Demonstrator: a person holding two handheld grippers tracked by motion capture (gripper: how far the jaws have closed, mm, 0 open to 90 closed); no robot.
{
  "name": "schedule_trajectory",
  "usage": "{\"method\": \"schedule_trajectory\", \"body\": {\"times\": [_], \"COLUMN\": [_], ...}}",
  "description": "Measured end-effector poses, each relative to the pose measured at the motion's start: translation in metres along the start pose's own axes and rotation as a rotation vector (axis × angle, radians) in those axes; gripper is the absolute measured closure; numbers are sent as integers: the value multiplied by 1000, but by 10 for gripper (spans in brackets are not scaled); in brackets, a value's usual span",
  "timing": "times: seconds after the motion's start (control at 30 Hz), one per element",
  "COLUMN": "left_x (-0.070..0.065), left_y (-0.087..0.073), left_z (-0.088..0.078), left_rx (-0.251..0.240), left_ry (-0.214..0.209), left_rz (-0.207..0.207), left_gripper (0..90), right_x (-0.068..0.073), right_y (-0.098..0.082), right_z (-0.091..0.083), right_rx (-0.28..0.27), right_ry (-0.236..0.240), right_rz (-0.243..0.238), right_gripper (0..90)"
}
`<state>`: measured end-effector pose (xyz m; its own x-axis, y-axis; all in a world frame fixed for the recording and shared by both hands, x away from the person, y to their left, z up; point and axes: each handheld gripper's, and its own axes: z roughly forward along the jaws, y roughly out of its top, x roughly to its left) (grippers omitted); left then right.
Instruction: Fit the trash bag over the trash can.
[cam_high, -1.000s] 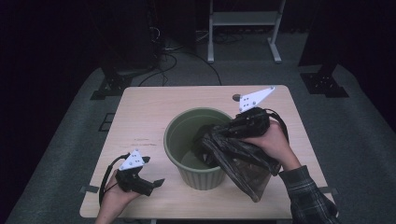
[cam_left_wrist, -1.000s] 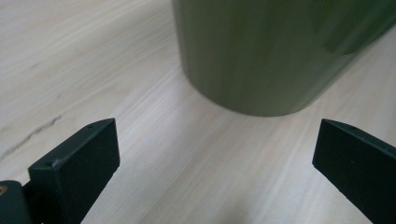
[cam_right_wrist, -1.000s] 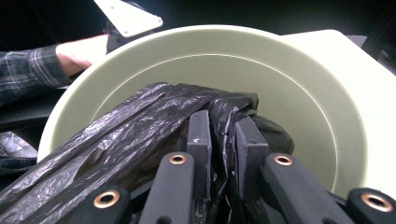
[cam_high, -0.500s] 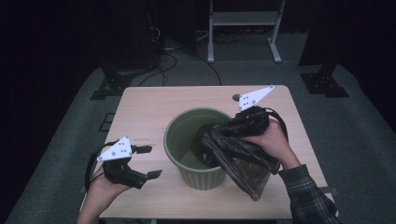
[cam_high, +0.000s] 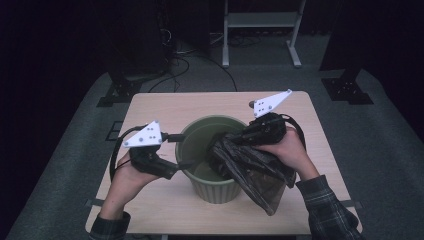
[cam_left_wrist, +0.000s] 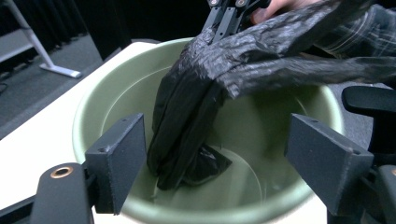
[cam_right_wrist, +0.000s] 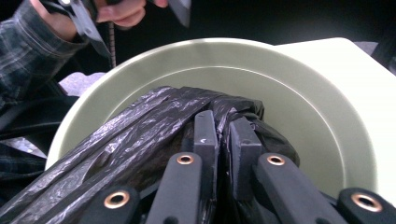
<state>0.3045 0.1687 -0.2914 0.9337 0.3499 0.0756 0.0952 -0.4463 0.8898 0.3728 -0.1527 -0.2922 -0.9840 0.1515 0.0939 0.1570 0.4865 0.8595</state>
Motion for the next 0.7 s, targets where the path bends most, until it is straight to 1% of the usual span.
{"method": "schedule_trajectory", "body": {"times": [0.1, 0.2, 0.23, 0.3, 0.33, 0.5, 0.57, 0.6, 0.63, 0.67, 0.7], "left_x": [3, 3, 3, 4, 5, 8, 8, 9, 9, 9, 8], "left_y": [5, 8, 9, 11, 12, 15, 16, 17, 17, 18, 19], "left_z": [14, 22, 24, 26, 28, 36, 38, 40, 41, 42, 44], "left_rx": [24, 47, 58, 62, 62, 86, 87, 90, 95, 102, 116], "left_ry": [-17, -19, -14, -2, -4, -15, -29, -43, -55, -62, -71], "left_rz": [14, 37, 46, 54, 51, 67, 73, 73, 72, 79, 82], "left_gripper": [191, 190, 190, 191, 192, 216, 263, 306, 354, 418, 478], "right_x": [-1, -2, -3, -2, -2, 2, 2, 3, 3, 3, 3], "right_y": [1, 3, 4, 7, 8, 14, 16, 16, 17, 17, 17], "right_z": [1, 3, 3, 4, 5, 9, 11, 12, 13, 14, 15], "right_rx": [-4, -4, -5, -8, -9, -13, -9, -9, -11, -13, -14], "right_ry": [14, 22, 25, 31, 36, 57, 62, 67, 72, 75, 76], "right_rz": [4, 9, 9, 6, 4, -10, -11, -11, -13, -11, -11], "right_gripper": [866, 871, 871, 872, 871, 871, 870, 870, 870, 869, 868]}}
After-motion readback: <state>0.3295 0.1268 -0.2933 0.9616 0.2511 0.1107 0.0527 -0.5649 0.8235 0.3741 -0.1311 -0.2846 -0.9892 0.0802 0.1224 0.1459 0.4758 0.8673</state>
